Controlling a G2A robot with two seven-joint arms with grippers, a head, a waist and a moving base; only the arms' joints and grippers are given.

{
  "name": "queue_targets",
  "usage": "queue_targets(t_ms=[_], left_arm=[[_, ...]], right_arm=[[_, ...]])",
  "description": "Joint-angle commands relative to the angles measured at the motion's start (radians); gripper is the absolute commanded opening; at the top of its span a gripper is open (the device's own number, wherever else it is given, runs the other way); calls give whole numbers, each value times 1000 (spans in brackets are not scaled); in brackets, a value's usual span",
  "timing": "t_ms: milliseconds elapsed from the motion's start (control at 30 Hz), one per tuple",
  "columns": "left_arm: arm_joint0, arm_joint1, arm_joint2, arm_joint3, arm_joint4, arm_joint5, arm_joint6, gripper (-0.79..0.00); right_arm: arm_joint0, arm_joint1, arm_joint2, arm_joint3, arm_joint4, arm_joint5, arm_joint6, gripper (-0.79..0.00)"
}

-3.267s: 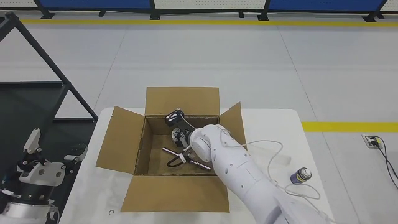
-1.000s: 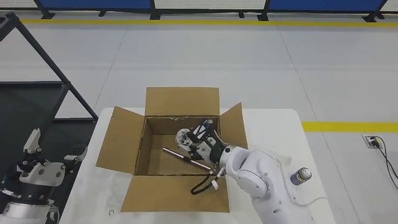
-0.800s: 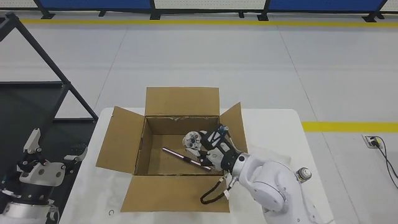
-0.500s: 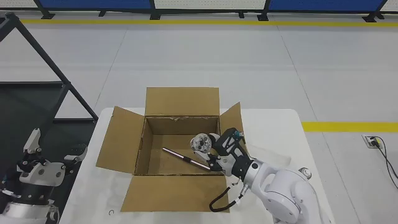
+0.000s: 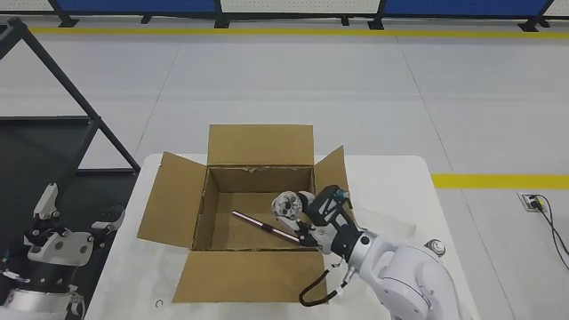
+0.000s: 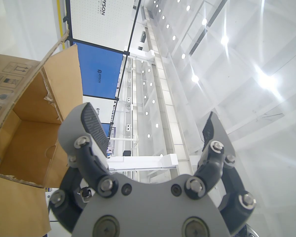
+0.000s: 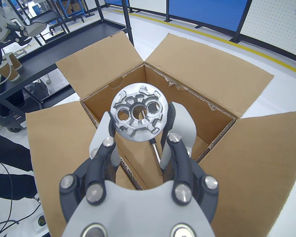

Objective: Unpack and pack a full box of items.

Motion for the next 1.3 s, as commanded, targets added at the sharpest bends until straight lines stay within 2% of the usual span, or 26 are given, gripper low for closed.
queue_targets(t_ms=[0,367,600,767,900,1067,1267], left_arm=[[0,0,0,0,0,0,0,0],[0,0,0,0,0,0,0,0],[0,0,0,0,0,0,0,0],[0,0,0,0,0,0,0,0],[0,0,0,0,0,0,0,0],[0,0,0,0,0,0,0,0],[0,0,0,0,0,0,0,0]], right_arm=[[-24,6,23,-44,10,-13,-7,-785],[-291,44,252,-344,78,-57,-59,-785],[-498,59,419,-433,107,-67,-168,-785],[-612,66,499,-443,132,-87,-213,-785],[-669,70,530,-415,137,-72,-205,-785],[-680,78,526,-357,130,-60,-160,-785],[-641,86,522,-247,134,-15,-109,-785]])
